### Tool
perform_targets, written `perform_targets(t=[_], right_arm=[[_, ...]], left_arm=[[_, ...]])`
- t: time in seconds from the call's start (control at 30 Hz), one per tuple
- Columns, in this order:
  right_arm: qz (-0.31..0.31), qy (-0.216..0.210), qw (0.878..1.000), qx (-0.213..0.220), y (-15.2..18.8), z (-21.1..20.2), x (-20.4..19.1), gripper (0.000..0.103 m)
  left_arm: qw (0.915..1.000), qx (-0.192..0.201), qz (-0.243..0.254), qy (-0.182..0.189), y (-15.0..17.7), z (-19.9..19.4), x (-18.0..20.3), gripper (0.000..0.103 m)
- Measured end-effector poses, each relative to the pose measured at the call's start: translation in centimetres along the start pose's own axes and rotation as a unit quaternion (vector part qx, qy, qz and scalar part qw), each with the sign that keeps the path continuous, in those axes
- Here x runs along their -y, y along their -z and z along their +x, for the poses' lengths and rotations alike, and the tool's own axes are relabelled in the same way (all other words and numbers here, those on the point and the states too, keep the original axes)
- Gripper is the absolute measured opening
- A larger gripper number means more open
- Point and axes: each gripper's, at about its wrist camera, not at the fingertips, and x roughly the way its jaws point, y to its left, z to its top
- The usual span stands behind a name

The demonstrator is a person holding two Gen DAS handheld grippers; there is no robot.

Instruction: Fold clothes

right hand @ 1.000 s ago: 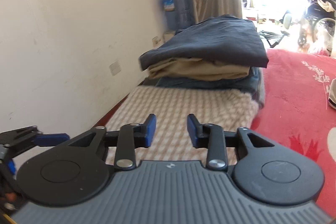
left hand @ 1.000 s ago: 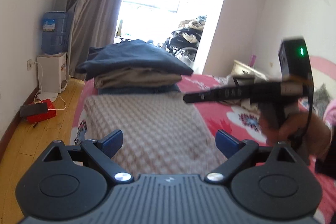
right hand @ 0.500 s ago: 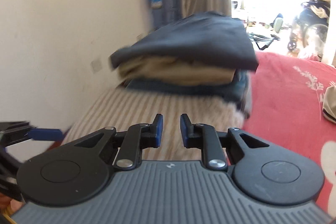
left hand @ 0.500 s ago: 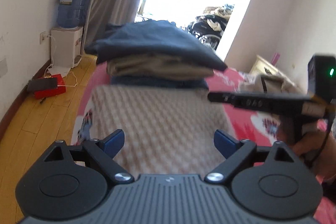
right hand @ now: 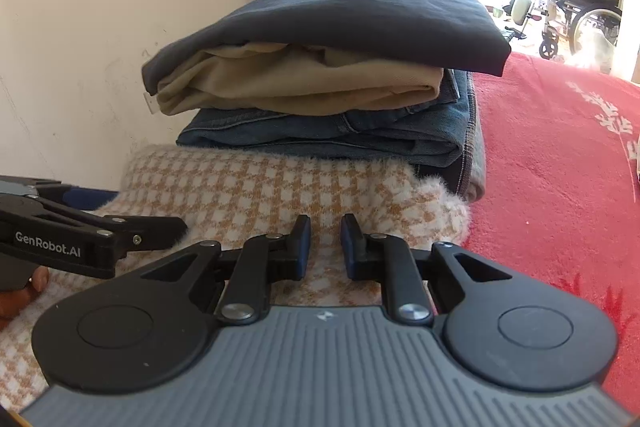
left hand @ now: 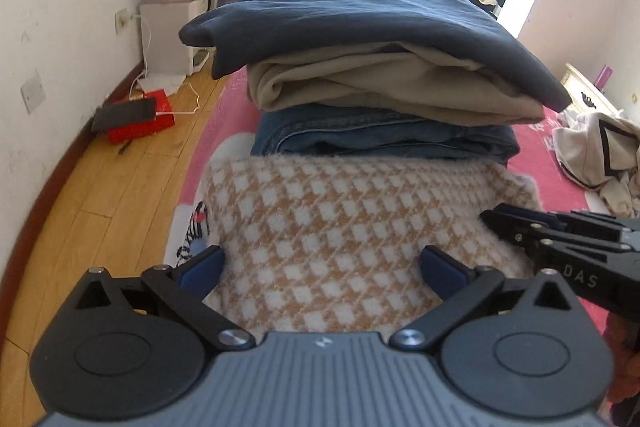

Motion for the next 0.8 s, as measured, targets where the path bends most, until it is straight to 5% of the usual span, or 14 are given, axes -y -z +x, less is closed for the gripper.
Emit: perform_targets(t=[0.17,0.27,0.37,0.53,0.8], right_arm=[[0.021,0.006,1.000,-0.008,-1.0,-1.6,0.1,0.015],[0.030,-0.019,0.999,0.017,-0.3,-6.7,-0.2,0.017],[0.031,-0.048,0.998,0.031,1.2,-11.7,-1.0,0.017],[0.022,-0.075,0.996,-0.032,5.5,-12.5,-3.8,0.017],[0.042,-0.060,0.996,-0.054,7.2,-12.7,-4.3,0.016]], left_arm=[[0.9991,0.040,-0.014,0.003,1.1,-5.2,0.3,0.092],[0.9961,0.083,0.019,0.021,3.6,-10.5,1.2,0.092],[0.9943,0.082,0.056,0.038,7.0,-14.0,2.5,0.092],[0.9931,0.036,0.111,0.012,12.0,-13.2,5.6,0.090],[0.9981,0.005,0.062,-0.004,11.5,-11.7,5.3,0.092]])
